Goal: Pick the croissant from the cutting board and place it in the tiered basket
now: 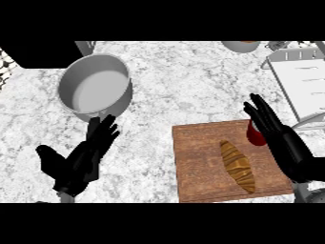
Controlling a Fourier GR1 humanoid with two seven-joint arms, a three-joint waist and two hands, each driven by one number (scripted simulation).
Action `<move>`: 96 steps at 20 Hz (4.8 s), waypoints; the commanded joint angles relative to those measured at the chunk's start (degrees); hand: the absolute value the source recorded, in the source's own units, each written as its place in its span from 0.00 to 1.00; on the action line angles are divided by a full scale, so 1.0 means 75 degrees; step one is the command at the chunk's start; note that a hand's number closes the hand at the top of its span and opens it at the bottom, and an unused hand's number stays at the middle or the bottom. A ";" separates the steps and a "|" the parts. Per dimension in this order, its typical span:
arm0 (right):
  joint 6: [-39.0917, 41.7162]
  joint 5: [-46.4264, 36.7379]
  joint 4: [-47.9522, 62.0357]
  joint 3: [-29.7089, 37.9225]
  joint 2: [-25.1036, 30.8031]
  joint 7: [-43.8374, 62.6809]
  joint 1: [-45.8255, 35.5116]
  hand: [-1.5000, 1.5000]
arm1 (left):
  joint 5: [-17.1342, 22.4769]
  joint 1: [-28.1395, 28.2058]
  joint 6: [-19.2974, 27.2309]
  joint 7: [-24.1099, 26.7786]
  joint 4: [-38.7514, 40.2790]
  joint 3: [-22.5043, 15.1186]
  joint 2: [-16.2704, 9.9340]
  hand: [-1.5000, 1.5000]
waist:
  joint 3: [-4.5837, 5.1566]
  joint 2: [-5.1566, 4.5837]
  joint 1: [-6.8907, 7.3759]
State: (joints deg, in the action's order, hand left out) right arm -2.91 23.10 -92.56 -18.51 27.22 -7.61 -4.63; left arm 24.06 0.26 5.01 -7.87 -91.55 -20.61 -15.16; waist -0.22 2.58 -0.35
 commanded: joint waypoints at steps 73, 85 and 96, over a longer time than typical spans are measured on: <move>0.2249 -0.8493 -0.0308 -0.2096 0.0010 0.7430 -0.0269 0.00 | -0.2280 -0.1016 -0.1094 0.1740 0.2036 0.1689 0.0342 0.50 | 0.0028 -0.0346 0.0031; 0.1810 -0.9107 0.0581 -0.1413 -0.1124 0.5952 -0.0227 1.00 | -0.2558 -0.1083 -0.1229 0.1868 0.2229 0.2054 0.0692 0.50 | 0.0027 -0.0355 0.0040; 0.1959 -1.0162 0.0632 -0.1033 -0.1796 0.5237 -0.0492 1.00 | -0.2901 -0.0822 -0.1330 0.1811 0.1761 0.2120 0.0991 0.50 | 0.0029 -0.0341 0.0054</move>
State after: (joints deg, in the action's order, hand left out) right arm 10.04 -50.90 -88.54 -26.52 17.21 31.85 -7.46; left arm 2.71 -5.49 -4.27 6.15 -77.94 -5.71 -8.07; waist 0.24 0.24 -0.03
